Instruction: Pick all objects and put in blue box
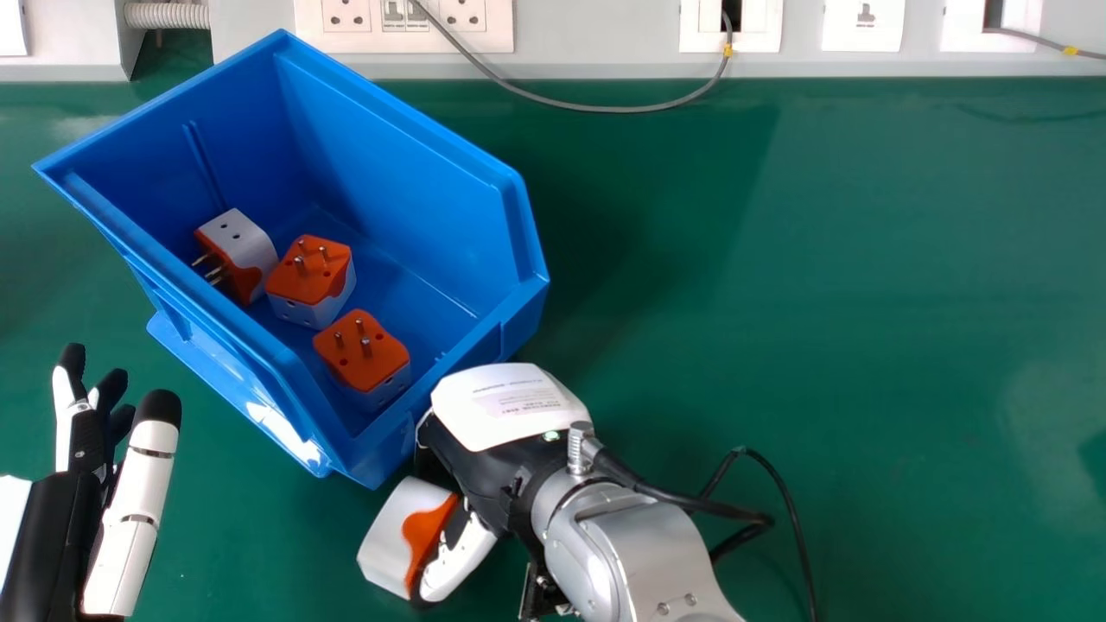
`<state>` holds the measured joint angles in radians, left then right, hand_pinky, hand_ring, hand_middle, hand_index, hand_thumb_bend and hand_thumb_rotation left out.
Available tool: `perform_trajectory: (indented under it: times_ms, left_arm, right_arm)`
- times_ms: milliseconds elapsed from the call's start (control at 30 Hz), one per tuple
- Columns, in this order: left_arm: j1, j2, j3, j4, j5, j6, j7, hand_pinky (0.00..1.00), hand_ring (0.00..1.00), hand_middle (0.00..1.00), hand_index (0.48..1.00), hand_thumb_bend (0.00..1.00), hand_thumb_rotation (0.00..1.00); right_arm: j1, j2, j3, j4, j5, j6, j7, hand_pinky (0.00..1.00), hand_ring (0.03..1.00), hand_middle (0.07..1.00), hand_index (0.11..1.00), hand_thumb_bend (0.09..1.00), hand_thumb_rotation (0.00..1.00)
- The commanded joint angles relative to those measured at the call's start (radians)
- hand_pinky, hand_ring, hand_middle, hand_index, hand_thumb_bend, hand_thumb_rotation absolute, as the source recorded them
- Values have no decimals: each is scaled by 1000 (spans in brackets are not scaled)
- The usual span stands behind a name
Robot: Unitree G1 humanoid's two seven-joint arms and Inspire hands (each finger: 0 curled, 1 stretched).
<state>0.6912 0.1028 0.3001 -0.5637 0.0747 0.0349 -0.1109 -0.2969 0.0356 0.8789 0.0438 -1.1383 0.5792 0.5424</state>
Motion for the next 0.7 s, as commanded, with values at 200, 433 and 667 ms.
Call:
perform_trajectory:
  times_ms: [200, 433, 667]
  left_arm:
    - [1, 12, 13, -35, -20, 12, -6, 919, 976, 997, 1000, 465, 996]
    - [4, 18, 19, -39, -22, 15, -9, 924, 977, 997, 1000, 458, 998]
    - [-1, 17, 23, -41, -27, 26, -11, 924, 978, 997, 1000, 459, 999]
  right_arm:
    - [17, -11, 5, 3, 34, 12, 120, 700, 752, 777, 719, 666, 485]
    - [52, -3, -33, -38, 74, 33, 118, 642, 695, 739, 716, 763, 439]
    - [65, -9, -35, -75, 77, 50, 132, 612, 681, 726, 725, 802, 420]
